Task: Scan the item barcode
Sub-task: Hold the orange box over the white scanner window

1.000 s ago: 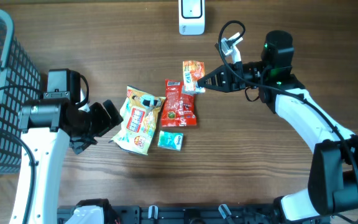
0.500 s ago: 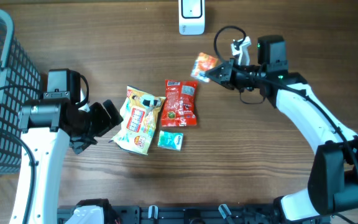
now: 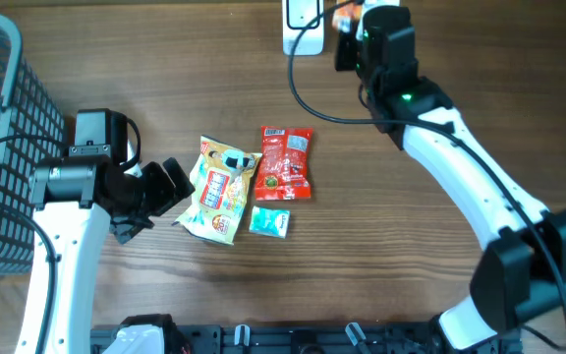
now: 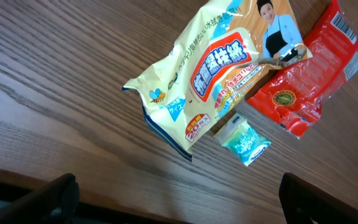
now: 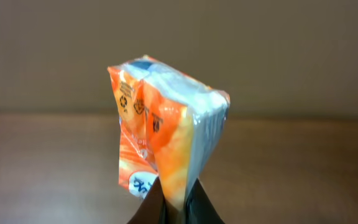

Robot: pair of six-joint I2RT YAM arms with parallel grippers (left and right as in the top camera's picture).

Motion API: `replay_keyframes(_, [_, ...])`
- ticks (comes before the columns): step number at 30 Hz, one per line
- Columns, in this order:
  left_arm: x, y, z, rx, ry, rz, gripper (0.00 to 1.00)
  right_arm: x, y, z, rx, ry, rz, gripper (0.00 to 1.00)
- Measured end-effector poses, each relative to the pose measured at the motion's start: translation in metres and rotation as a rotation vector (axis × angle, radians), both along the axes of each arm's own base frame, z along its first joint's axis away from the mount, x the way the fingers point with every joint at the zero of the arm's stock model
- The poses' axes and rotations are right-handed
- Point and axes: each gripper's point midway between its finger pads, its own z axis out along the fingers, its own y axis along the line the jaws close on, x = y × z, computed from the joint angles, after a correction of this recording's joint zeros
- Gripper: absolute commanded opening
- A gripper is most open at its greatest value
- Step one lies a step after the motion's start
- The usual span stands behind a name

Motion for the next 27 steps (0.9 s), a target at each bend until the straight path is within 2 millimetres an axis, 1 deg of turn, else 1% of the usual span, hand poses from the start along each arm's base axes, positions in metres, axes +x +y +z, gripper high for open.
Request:
replay_keyframes(1, [0.000,0.000,0.000,0.000,0.000,0.000,1.00,0.007,0.002,0.001,0.007,-0.030,-0.005,0.04])
replay_keyframes(2, [0.000,0.000,0.000,0.000,0.001,0.000,1.00,0.012,0.004,-0.002,0.009,-0.043,-0.008,0.04])
replay_keyframes(5, [0.000,0.000,0.000,0.000,0.002,0.000,1.00,0.029,0.008,-0.027,-0.025,-0.017,-0.012,0.05])
replay_keyframes(7, [0.000,0.000,0.000,0.000,0.001,0.000,1.00,0.044,0.013,-0.036,-0.070,-0.010,-0.010,0.04])
replay_keyframes(9, [0.000,0.000,0.000,0.000,0.001,0.000,1.00,0.059,0.020,-0.039,-0.118,-0.019,-0.006,0.05])
replay_keyframes(10, [0.000,0.000,0.000,0.000,0.001,0.000,1.00,0.070,0.025,-0.037,-0.148,-0.038,-0.004,0.04])
replay_keyframes(14, [0.000,0.000,0.000,0.000,0.002,0.000,1.00,0.089,0.038,-0.035,-0.224,-0.092,-0.002,0.05])
replay_keyframes(15, [0.000,0.000,0.000,0.000,0.002,0.000,1.00,0.092,0.040,-0.036,-0.245,-0.106,0.000,0.05])
replay_keyframes(17, [0.000,0.000,0.000,0.000,0.002,0.000,1.00,0.095,0.043,-0.048,-0.315,-0.104,0.015,0.05])
replay_keyframes(18, [0.000,0.000,0.000,0.000,0.002,0.000,1.00,0.097,0.044,-0.064,-0.344,-0.083,0.025,0.05])
replay_keyframes(23, [0.000,0.000,0.000,0.000,0.002,0.000,1.00,0.101,0.046,-0.094,-0.425,-0.053,0.053,0.05])
replay_keyframes(25, [0.000,0.000,0.000,0.000,0.002,0.000,1.00,0.101,0.047,-0.096,-0.432,-0.055,0.060,0.05])
replay_keyframes(27, [0.000,0.000,0.000,0.000,0.002,0.000,1.00,0.104,0.048,-0.088,-0.425,-0.087,0.054,0.04])
